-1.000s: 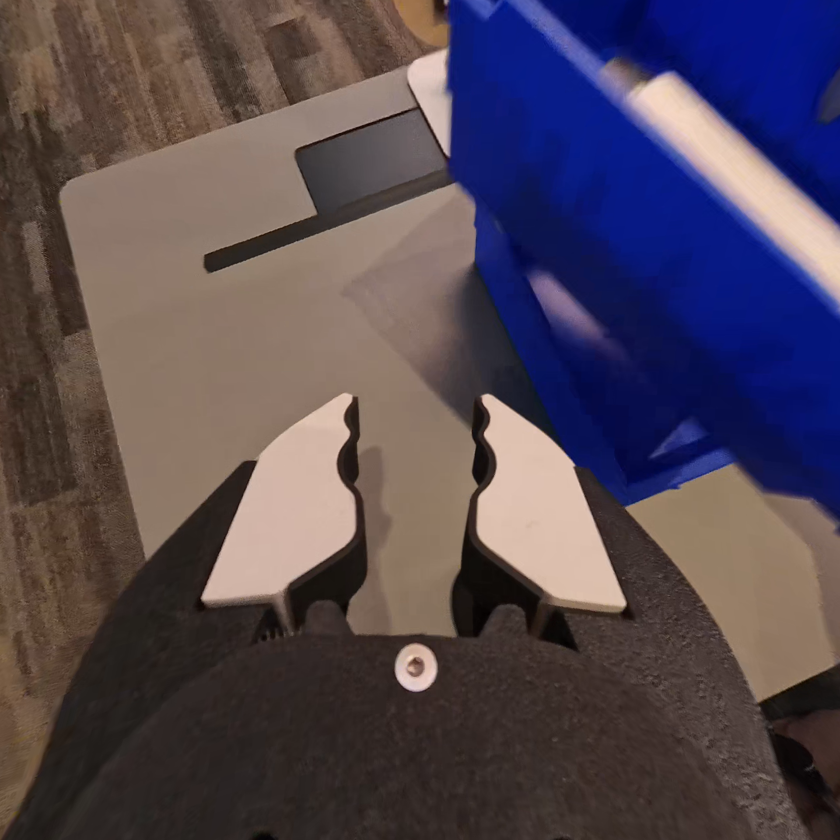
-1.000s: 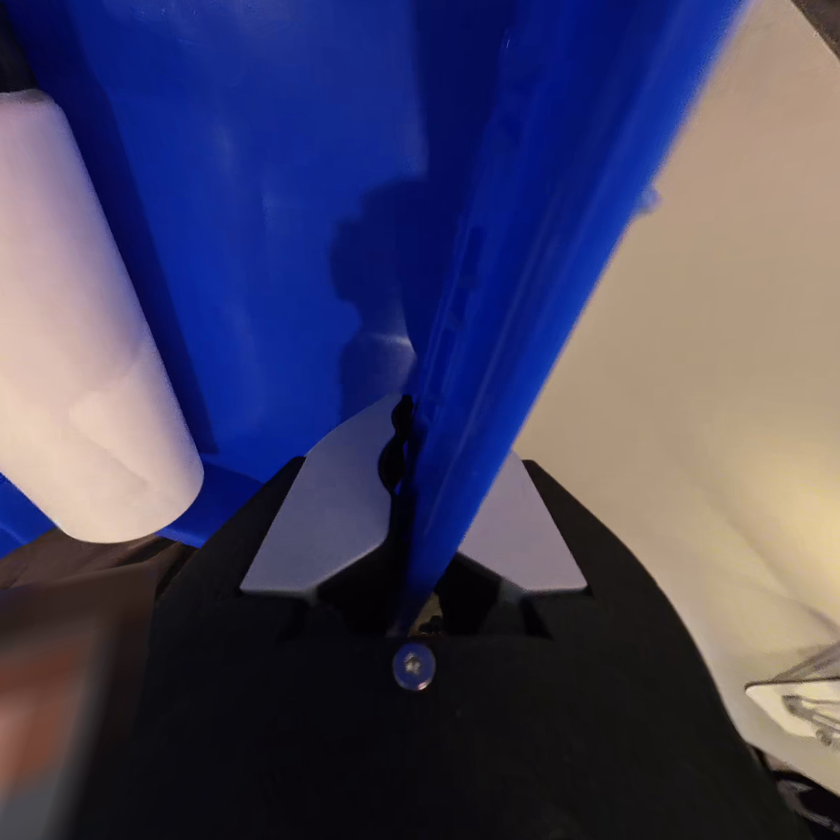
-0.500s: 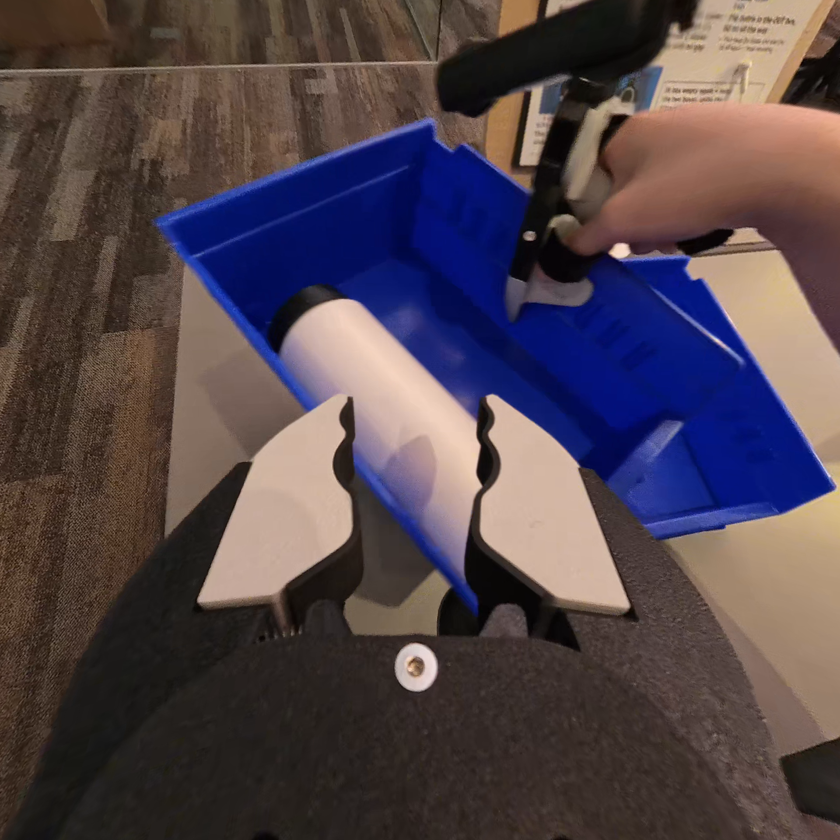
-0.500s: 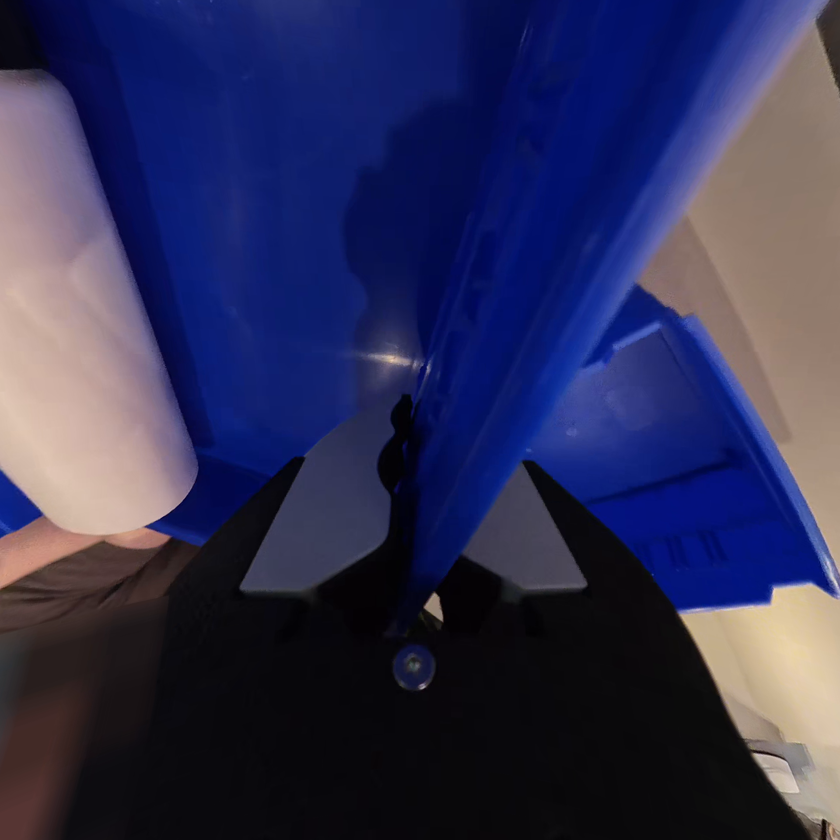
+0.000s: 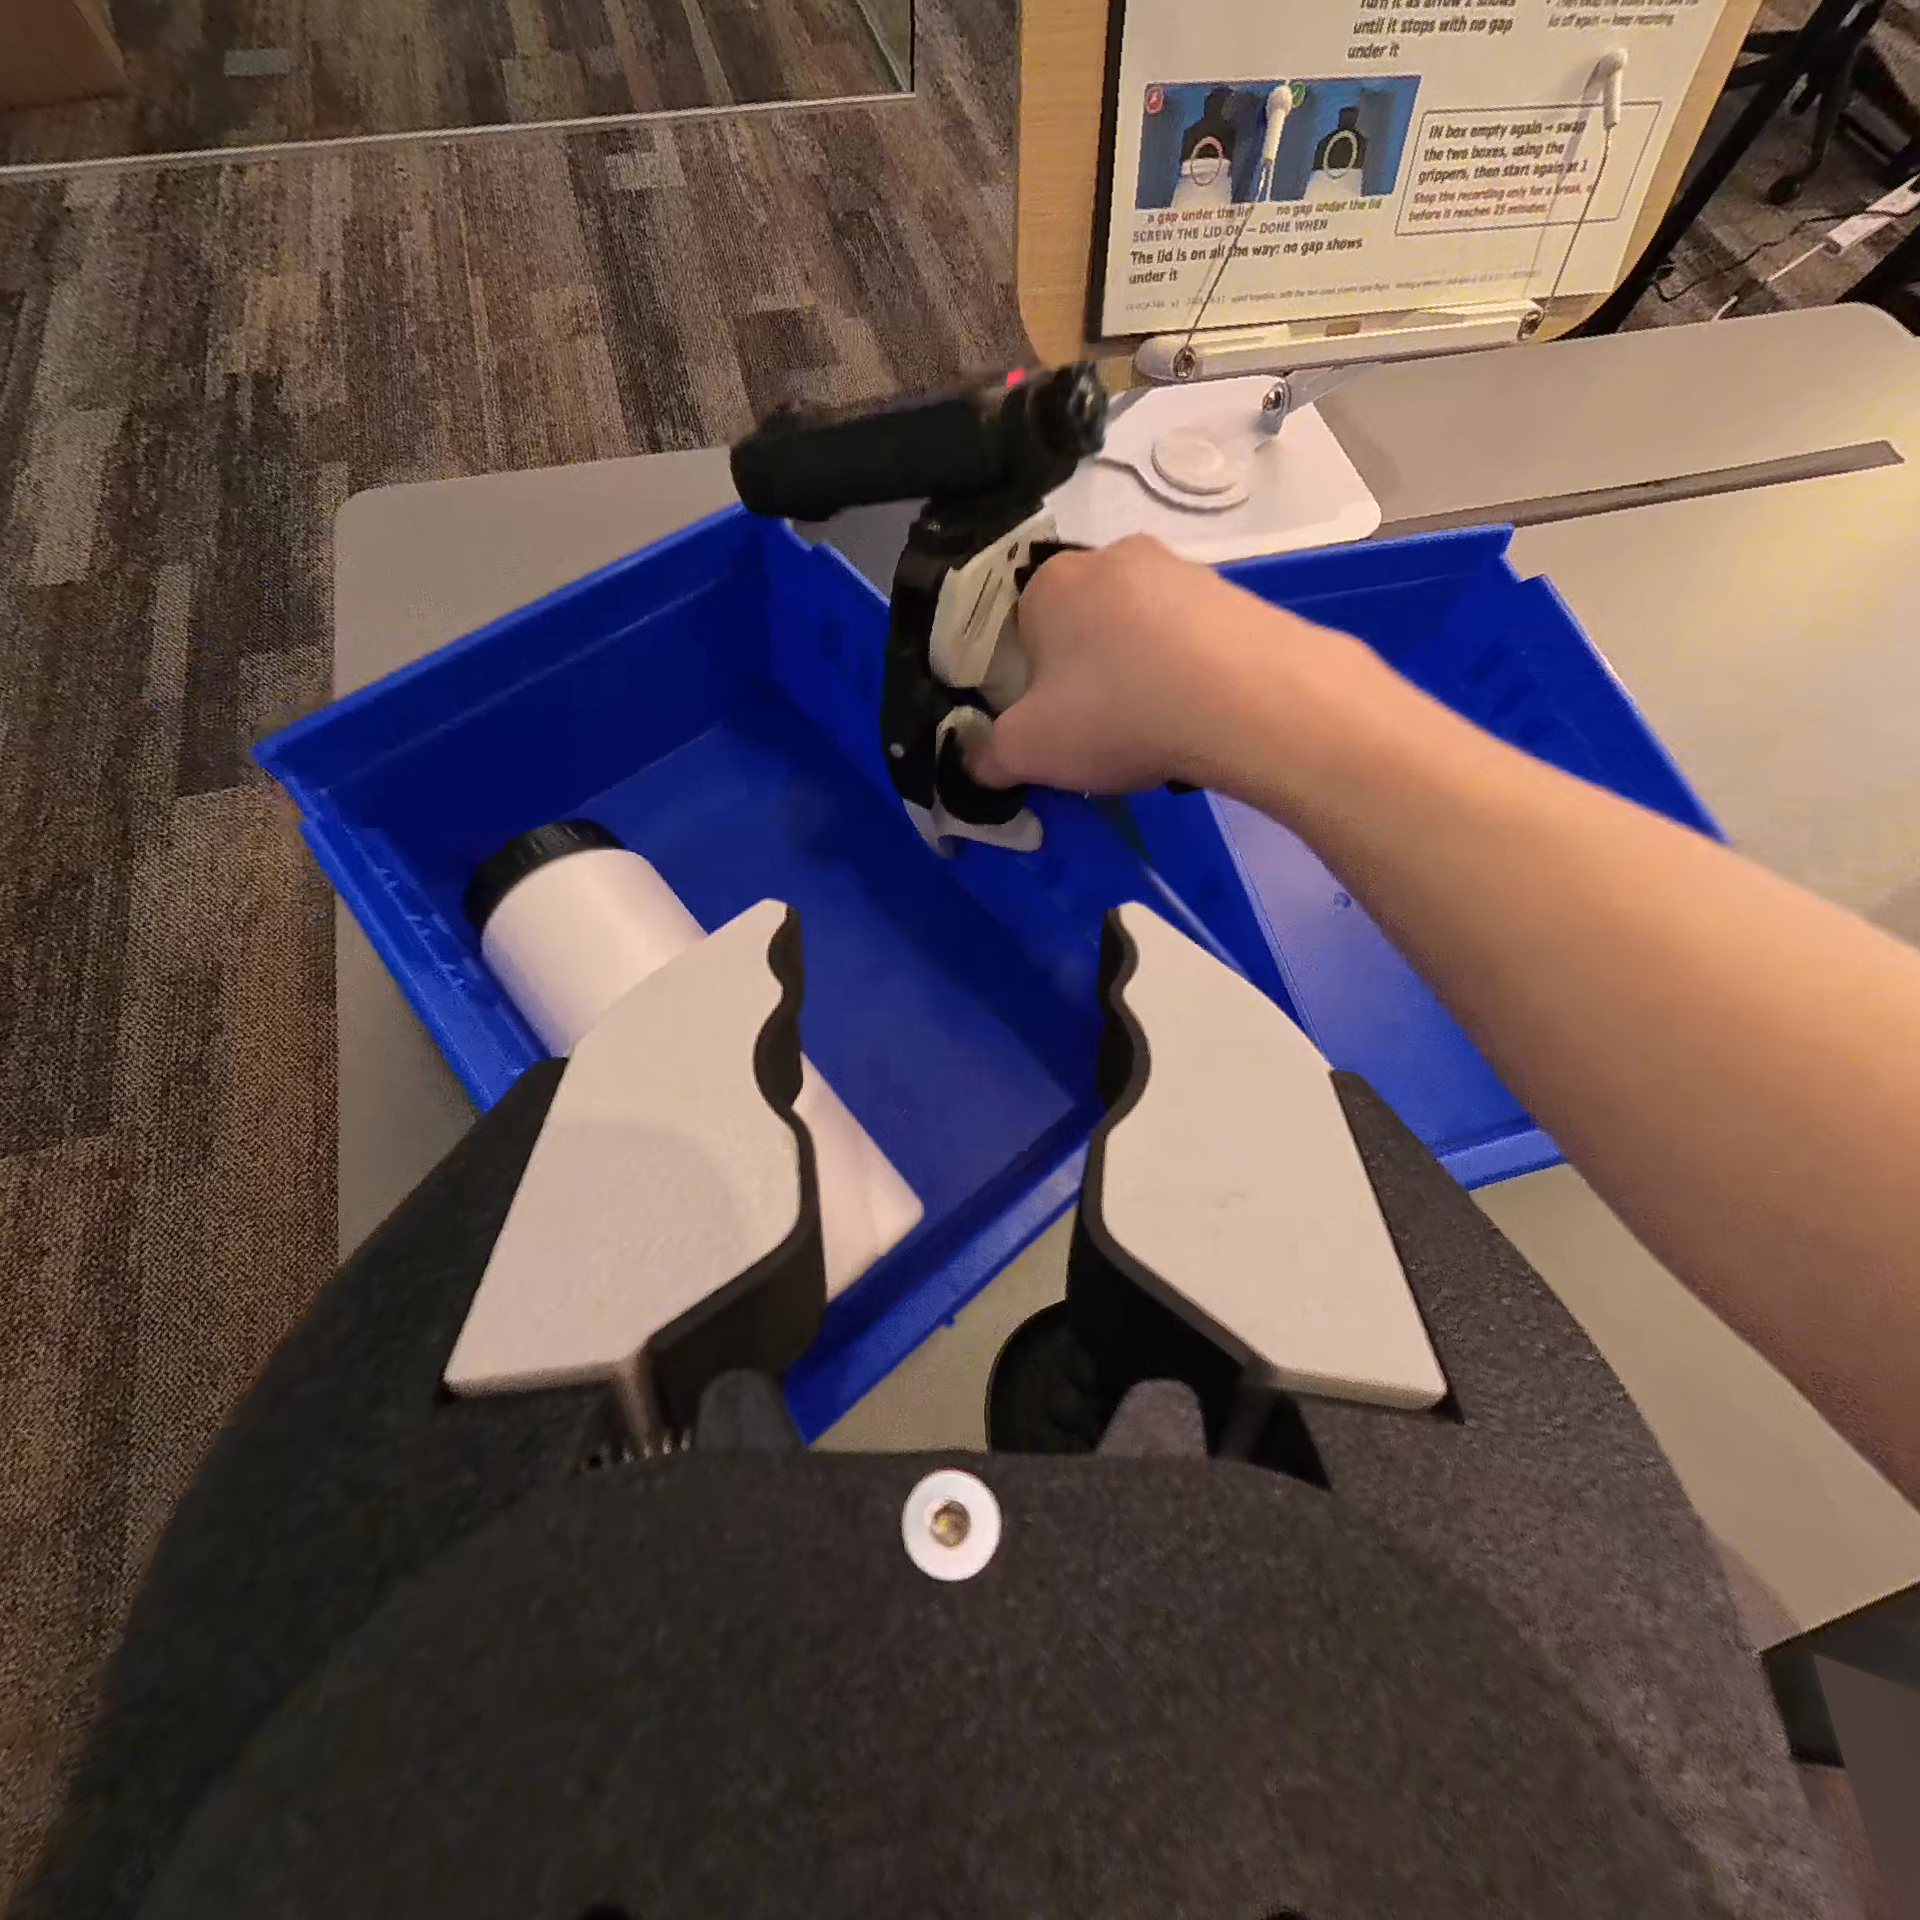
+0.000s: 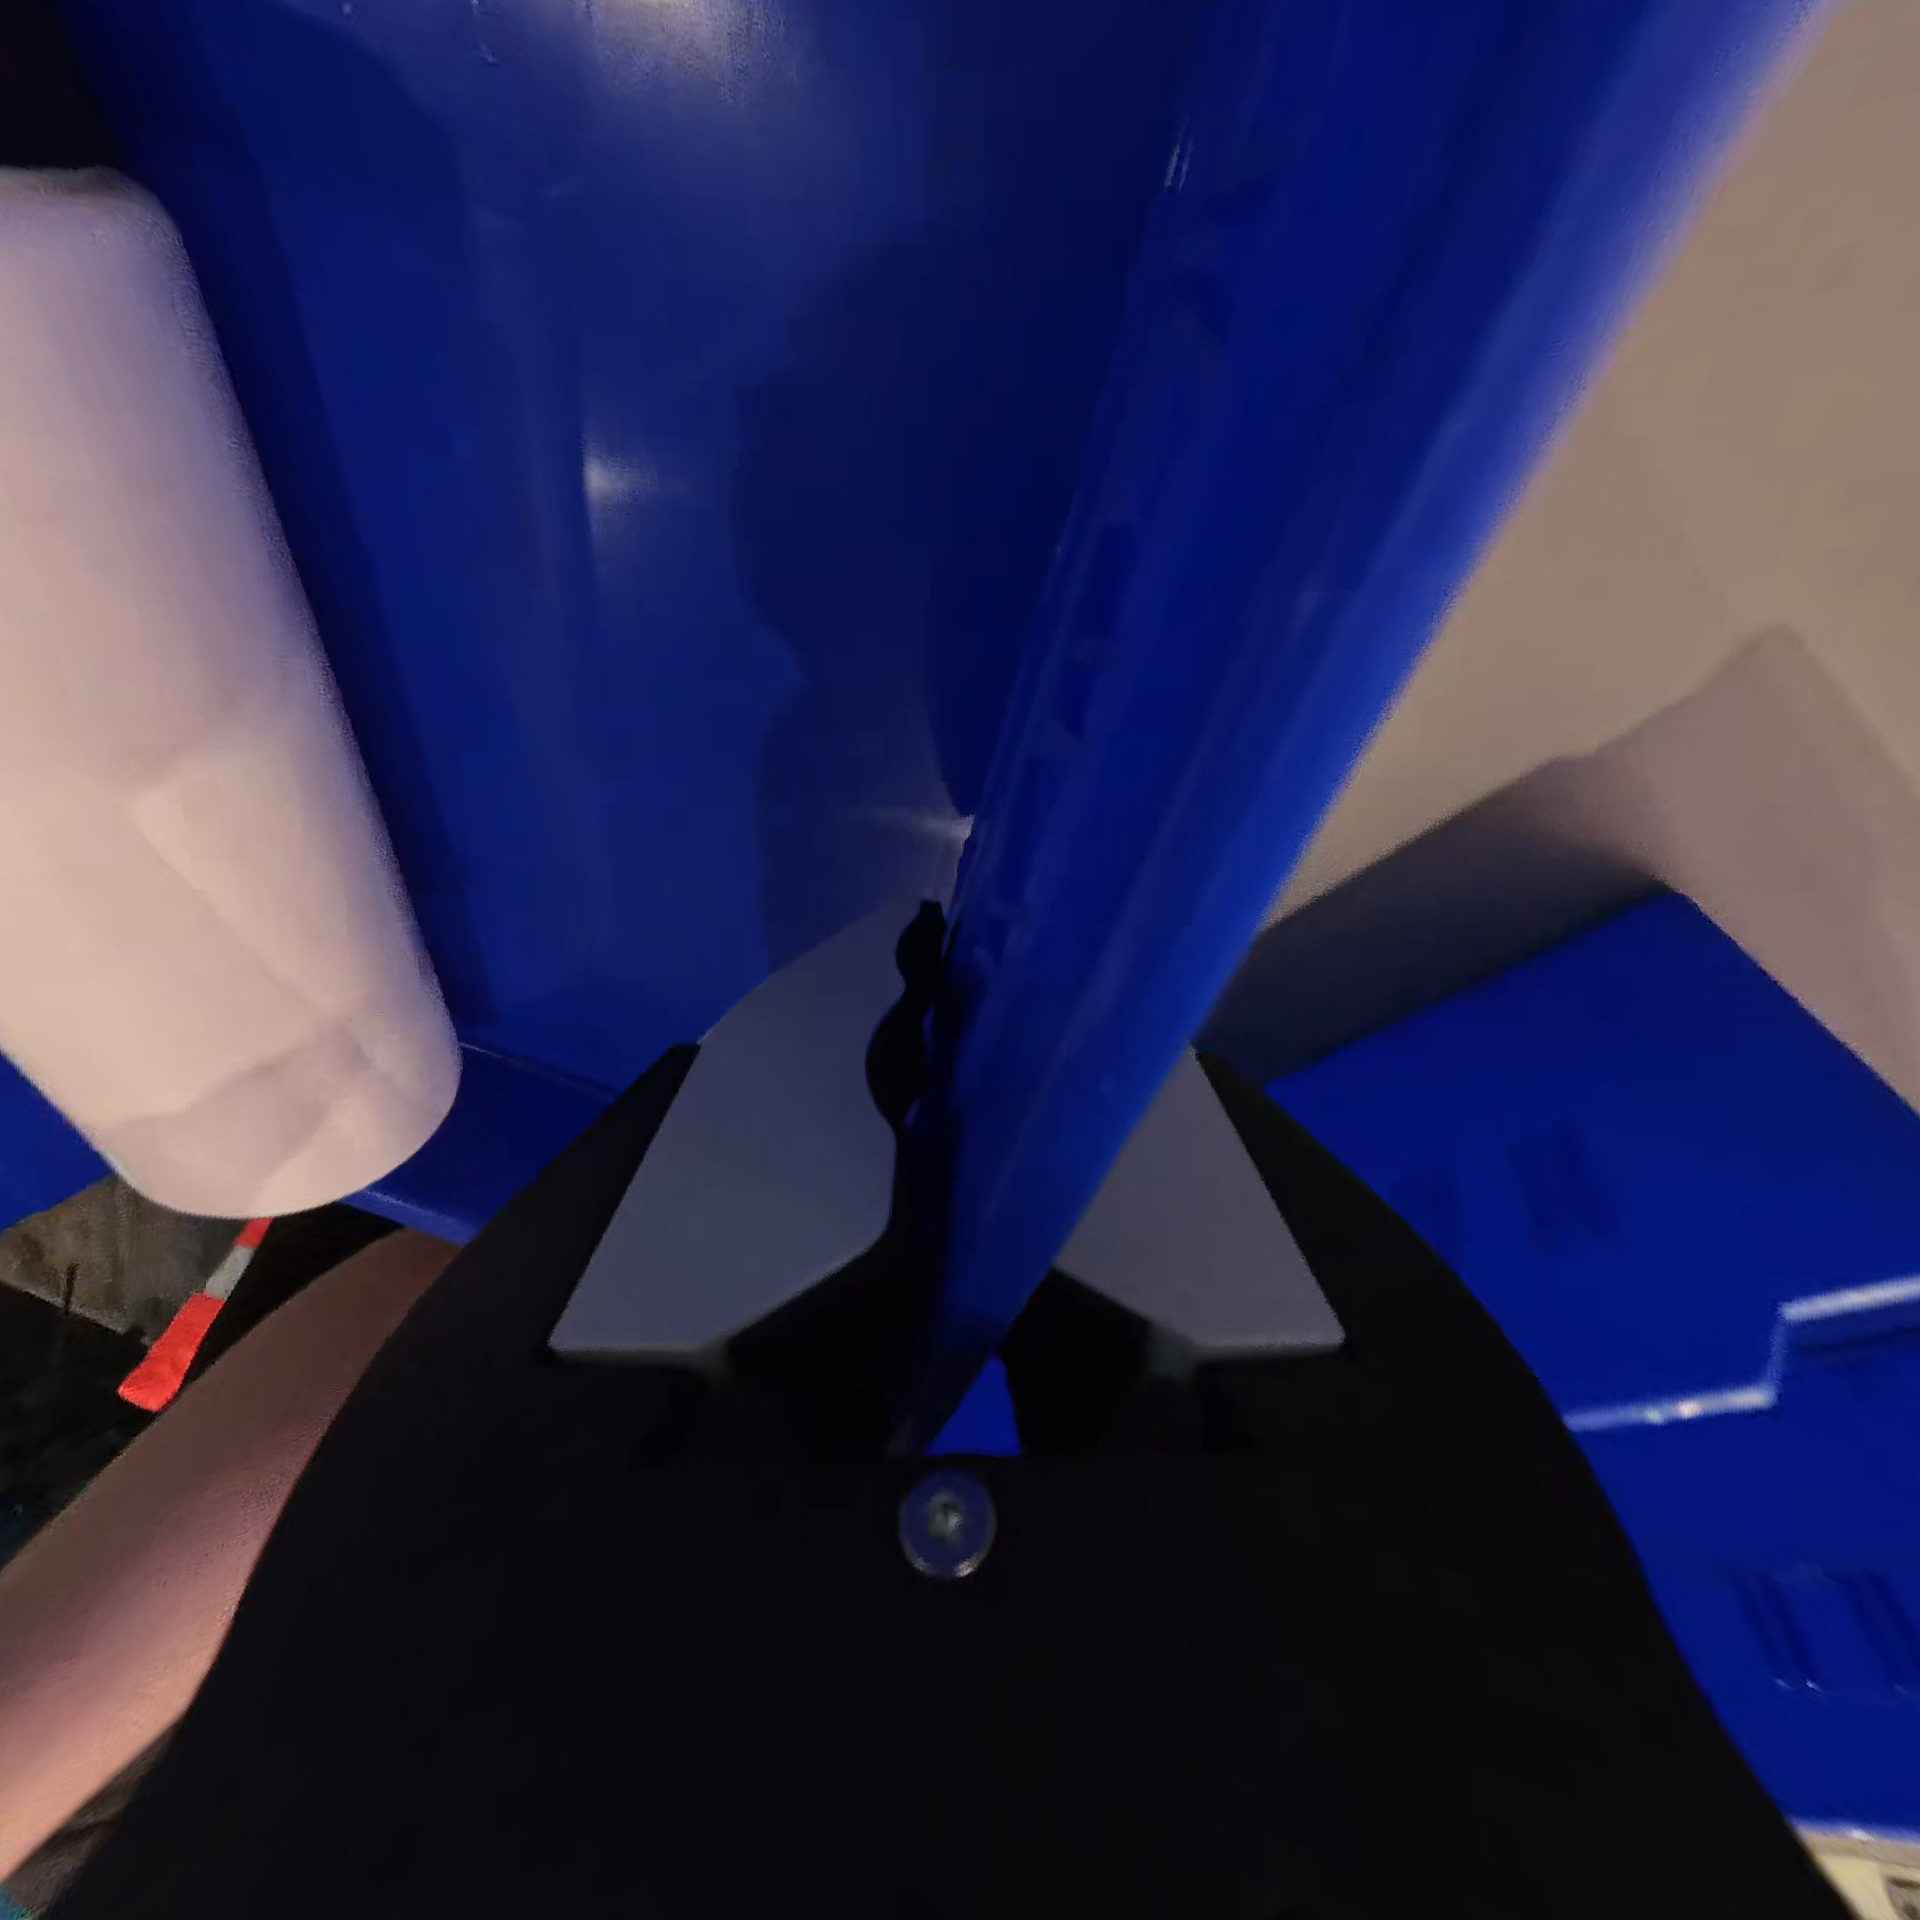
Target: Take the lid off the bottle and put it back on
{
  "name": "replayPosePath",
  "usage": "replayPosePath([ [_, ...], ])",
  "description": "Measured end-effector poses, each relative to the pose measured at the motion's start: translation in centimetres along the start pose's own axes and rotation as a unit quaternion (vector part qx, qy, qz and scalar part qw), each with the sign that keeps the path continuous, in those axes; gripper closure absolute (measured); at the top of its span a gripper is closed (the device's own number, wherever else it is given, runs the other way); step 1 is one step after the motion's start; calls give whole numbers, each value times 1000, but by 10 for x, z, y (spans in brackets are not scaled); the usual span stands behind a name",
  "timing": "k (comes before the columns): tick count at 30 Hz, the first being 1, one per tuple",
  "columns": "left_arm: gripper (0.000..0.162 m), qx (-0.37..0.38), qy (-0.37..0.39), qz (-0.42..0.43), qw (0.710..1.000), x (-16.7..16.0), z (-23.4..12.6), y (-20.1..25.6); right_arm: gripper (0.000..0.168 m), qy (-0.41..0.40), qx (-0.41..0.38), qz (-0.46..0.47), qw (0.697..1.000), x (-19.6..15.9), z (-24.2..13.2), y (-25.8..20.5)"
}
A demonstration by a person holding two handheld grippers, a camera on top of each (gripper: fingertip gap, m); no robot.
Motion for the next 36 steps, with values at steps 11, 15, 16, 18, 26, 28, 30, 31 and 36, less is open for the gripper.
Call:
replayPosePath([
  [11, 107, -8, -1, 5, 1000, 0, 0, 2, 149, 37, 29, 15, 999, -3, 14, 8],
  [15, 106, -6, -4, -2, 1000, -2, -3, -5, 147, 178, -21, -62, 982, -5, -41, 11],
  [16, 105, -6, -4, -5, 1000, -3, -4, -7, 146, 221, -49, -81, 971, -11, -59, 14],
  [18, 105, -8, -5, -10, 1000, -4, -5, -11, 146, 282, -110, -92, 949, -38, -93, 26],
  [26, 104, 1, -4, -13, 1000, -3, -4, -9, 105, 190, -267, 63, 943, -206, -95, 131],
  [28, 103, 5, -11, 3, 1000, -3, 0, 1, 104, 147, -250, 89, 953, -230, -73, 144],
  [30, 103, 6, -19, 19, 1000, -4, 4, 10, 104, 96, -235, 106, 962, -250, -52, 156],
  [31, 103, 7, -23, 27, 999, -5, 5, 15, 106, 80, -235, 108, 963, -258, -45, 162],
  [36, 102, 12, -30, 54, 998, -6, 11, 32, 111, 80, -218, 133, 963, -289, -41, 187],
])
Point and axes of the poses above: each gripper's, where its closed fingertips meet, z out along the fingers, x out of its top, y = z × x across the jaws, the point moved 5 cm from there along -z, back along the fingers, and after that the axes turned 14 degrees about -z, right-handed, at the moved point
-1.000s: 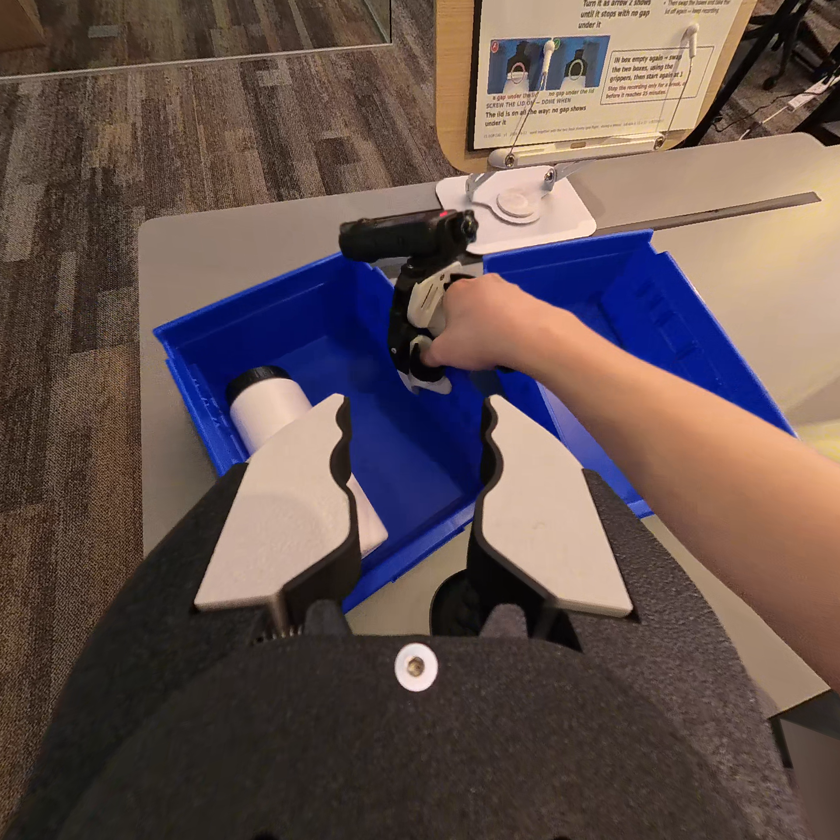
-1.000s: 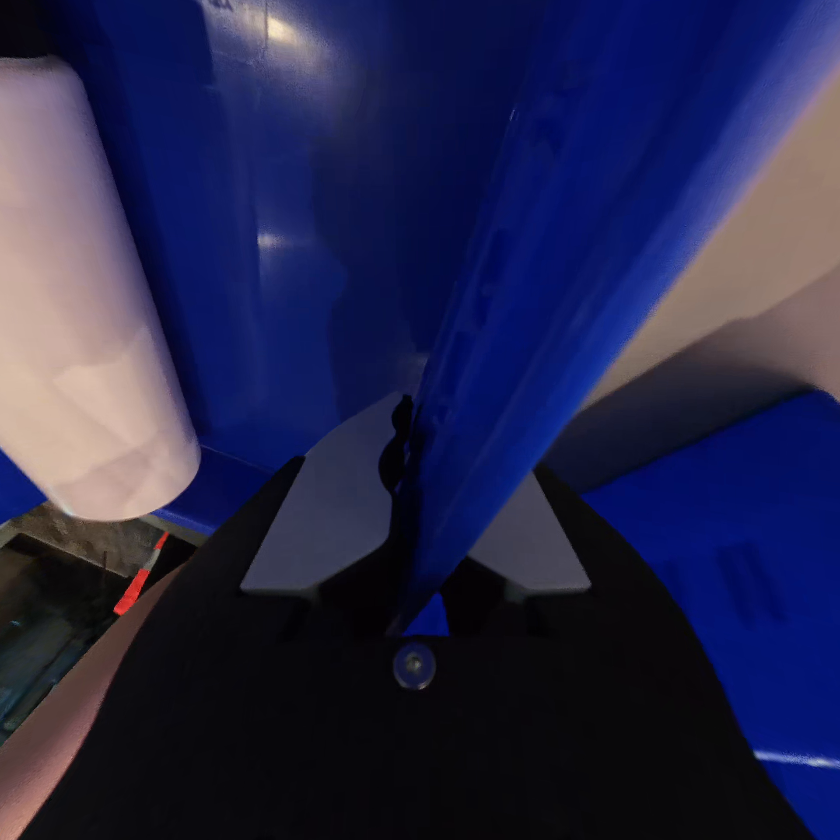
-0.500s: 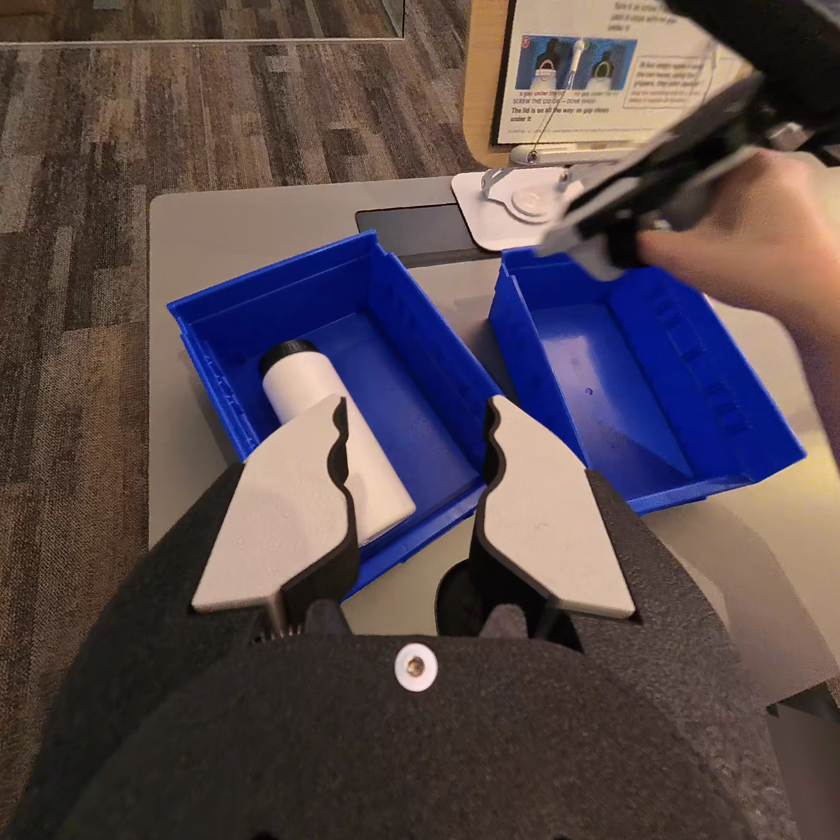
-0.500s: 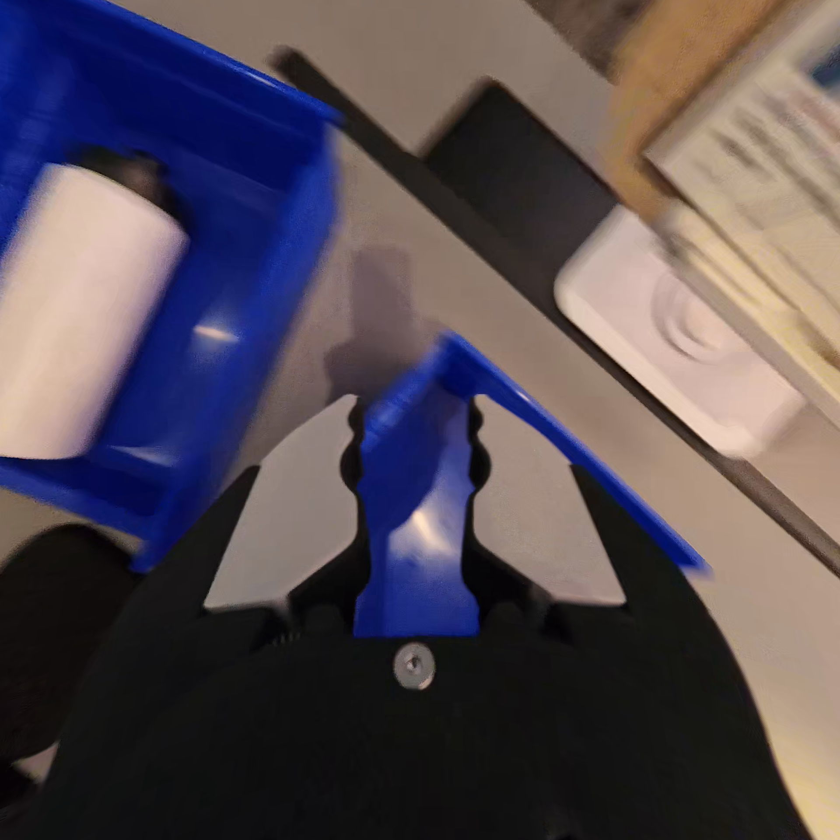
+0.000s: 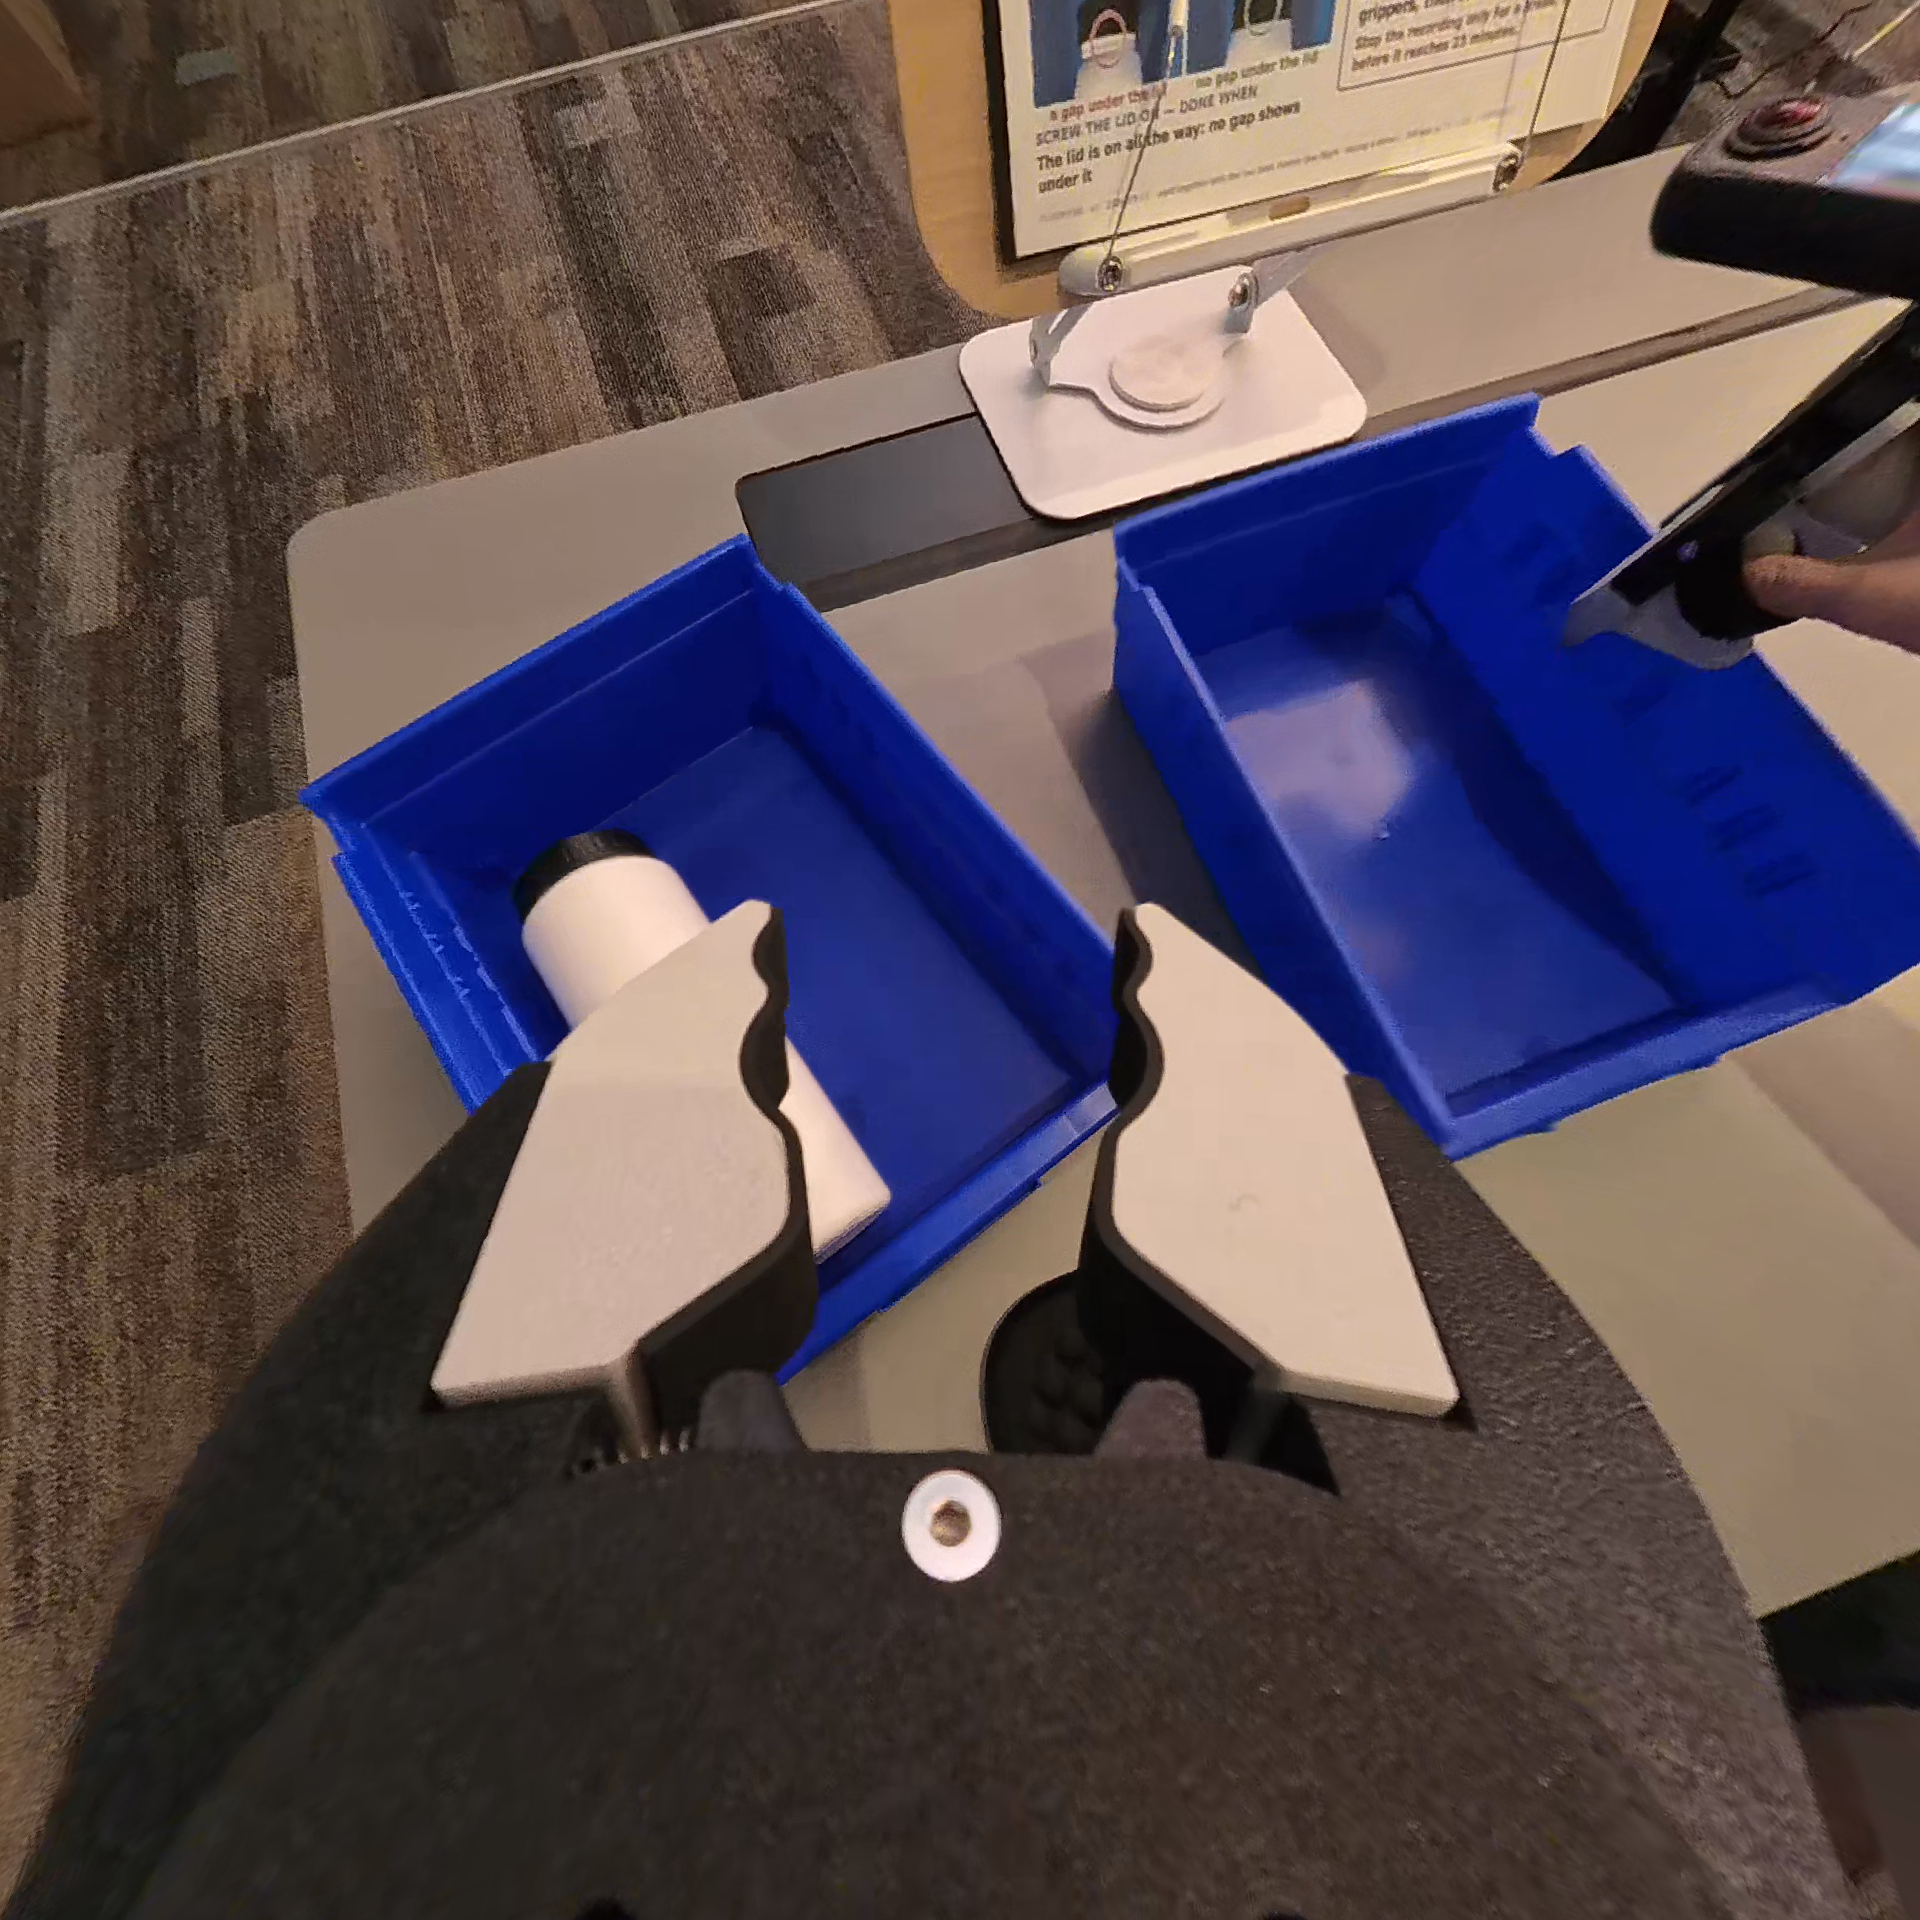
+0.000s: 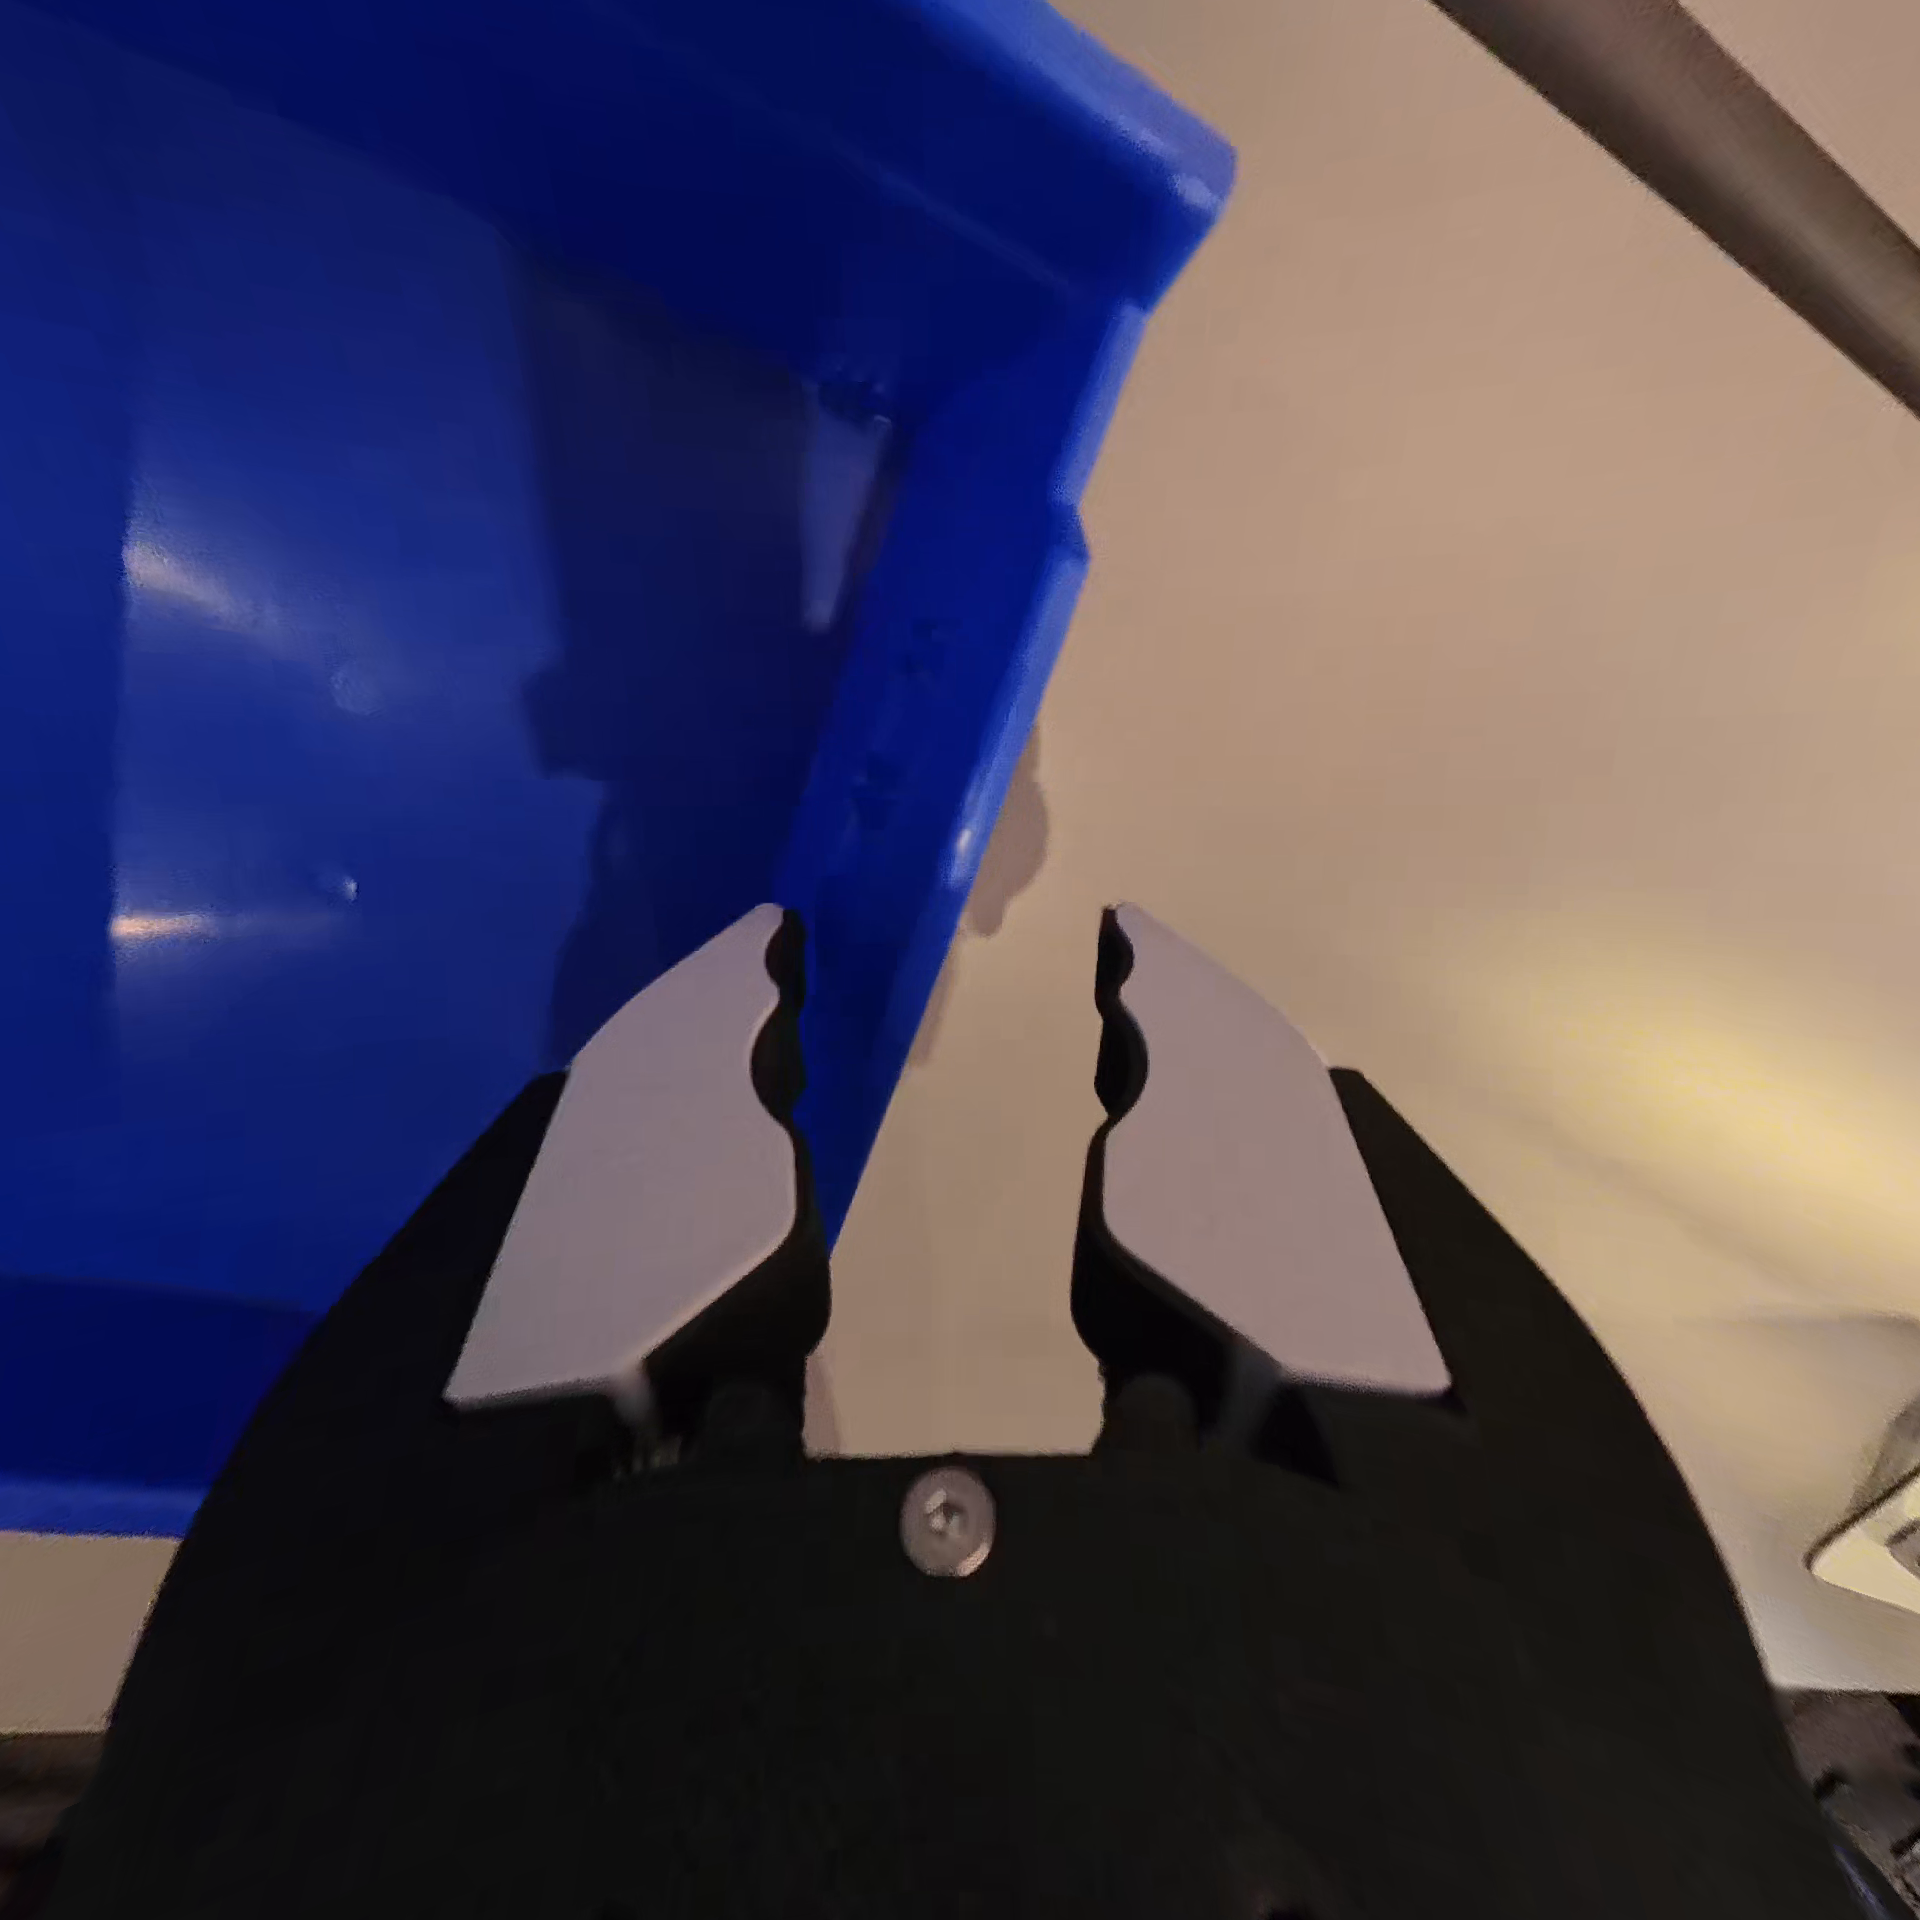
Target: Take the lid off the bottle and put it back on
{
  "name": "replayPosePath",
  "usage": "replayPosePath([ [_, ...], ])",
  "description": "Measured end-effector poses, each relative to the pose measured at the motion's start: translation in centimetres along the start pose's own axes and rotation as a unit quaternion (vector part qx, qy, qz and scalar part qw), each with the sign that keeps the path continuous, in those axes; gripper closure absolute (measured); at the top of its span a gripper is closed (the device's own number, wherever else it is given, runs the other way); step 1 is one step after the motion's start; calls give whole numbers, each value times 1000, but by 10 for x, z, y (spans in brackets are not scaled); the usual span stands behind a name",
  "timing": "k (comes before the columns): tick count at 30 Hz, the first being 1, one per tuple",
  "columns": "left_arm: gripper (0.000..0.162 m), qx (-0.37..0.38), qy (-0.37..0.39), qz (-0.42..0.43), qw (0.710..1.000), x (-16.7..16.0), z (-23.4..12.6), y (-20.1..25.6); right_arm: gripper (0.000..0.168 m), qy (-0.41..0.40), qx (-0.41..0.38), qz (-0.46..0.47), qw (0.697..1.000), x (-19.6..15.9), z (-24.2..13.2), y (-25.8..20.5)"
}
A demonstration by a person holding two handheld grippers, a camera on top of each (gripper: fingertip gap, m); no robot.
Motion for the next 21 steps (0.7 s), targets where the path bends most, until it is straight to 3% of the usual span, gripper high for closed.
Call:
replayPosePath([
  [3, 102, 2, -6, 8, 1000, 0, 3, 4, 124, -8, 37, 11, 999, -20, 8, 25],
  [5, 102, 6, -9, 8, 1000, -1, 5, 5, 157, 0, 96, 32, 995, -34, 12, 41],
  [14, 103, 28, -16, 17, 999, 3, 16, 11, 160, -10, 92, 98, 991, -129, 26, 160],
  [21, 102, 66, -35, 18, 997, 2, 29, 9, 159, -21, 89, 127, 988, -185, 33, 224],
])
Point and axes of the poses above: each gripper's, where its closed fingertips meet, z out along the fingers, x out of its top, y = z × x across the jaws, the point moved 5 cm from there along -z, back along the fingers, and after that the axes turned 14 degrees about -z, right-handed, at the moved point
